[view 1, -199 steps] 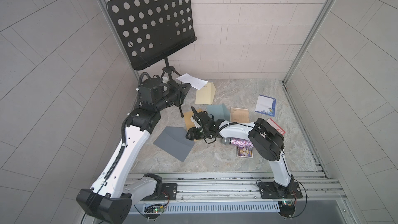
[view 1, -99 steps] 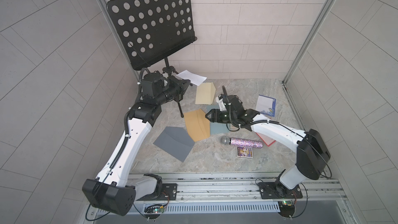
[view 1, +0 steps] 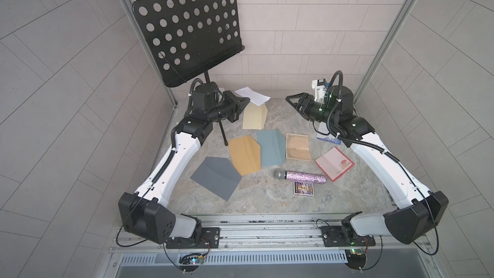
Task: Take the letter paper out of the envelope
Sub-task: Unfold the letter paper.
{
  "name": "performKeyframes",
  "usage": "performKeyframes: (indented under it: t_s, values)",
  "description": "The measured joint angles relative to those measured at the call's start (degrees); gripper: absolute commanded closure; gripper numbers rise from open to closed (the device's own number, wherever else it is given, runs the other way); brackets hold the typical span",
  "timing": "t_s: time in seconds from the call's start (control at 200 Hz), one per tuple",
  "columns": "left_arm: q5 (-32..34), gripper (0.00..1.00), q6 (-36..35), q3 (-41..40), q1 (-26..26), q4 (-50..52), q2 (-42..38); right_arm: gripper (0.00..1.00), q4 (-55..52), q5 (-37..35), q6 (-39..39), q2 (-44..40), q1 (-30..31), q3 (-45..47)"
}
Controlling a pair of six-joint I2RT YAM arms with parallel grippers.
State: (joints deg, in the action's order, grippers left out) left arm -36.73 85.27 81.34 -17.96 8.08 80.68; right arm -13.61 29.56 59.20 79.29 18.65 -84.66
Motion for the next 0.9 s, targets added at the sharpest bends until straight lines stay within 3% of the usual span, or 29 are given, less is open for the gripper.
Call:
performKeyframes:
  t_s: [0.37,0.9]
  values:
    - [-0.44,1.0,-0.02,0.63,-3.98,-1.79,2.01,0.42,8.57,6.75,17.03,5.03,-1.42,1.27]
    - [-0.31,1.0,-0.02,1.03,-5.81,-2.25,3.13,0.45,12.76,9.33,22.82,5.46,-0.92,3.39]
